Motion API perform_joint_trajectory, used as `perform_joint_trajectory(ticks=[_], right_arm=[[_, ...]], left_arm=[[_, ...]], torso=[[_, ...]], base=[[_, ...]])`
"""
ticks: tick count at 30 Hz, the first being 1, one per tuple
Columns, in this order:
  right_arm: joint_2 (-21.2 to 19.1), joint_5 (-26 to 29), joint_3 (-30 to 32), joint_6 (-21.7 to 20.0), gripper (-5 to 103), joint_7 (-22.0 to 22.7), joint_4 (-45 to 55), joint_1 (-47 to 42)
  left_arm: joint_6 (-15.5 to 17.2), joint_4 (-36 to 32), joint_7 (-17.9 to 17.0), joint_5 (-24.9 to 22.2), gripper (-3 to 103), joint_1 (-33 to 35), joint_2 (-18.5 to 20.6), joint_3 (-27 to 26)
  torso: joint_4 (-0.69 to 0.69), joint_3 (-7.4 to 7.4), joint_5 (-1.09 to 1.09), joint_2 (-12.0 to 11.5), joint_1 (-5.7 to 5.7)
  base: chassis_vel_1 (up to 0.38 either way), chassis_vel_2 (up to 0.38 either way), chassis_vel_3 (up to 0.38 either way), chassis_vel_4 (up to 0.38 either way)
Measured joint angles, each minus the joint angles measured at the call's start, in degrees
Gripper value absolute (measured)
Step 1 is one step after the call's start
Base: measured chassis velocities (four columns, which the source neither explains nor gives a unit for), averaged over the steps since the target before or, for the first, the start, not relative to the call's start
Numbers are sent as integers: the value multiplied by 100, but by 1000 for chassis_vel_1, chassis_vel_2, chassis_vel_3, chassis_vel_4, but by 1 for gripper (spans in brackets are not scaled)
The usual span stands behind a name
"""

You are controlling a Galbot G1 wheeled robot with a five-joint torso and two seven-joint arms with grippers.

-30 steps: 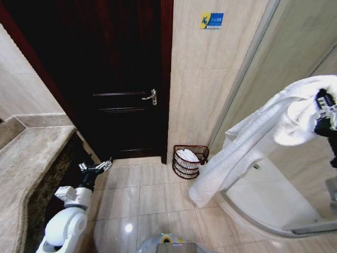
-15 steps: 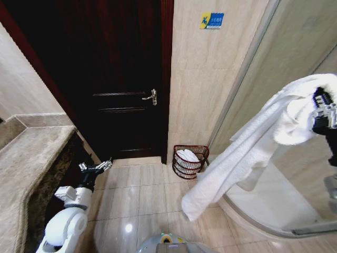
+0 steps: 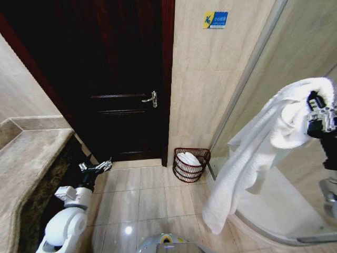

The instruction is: Discard the used towel into the hamper.

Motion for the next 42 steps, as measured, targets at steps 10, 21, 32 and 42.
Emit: perform_joint_trajectory(ticks=[10,21,32,42], right_arm=[[-108,60,60,-51,4,46,28,35],[-98,62,42,-55,4,44,-5,51],[-122,68,57,-51,4,40,4,42],[-312,102,118,13,4,16,-65,66]], left_arm=[[0,0,0,0,100,0,0,0],[0,0,0,0,100,0,0,0],[0,0,0,0,100,0,0,0],[0,0,0,0,100,0,0,0]], torso=[[0,-1,0,1,-3],[0,0,1,1,-2],[0,0,2,1,0],[1,1,2,0,3]], base=[[-49,45,43,-51],[-93,88,89,-77],[-133,127,131,-136],[-92,102,97,-84]])
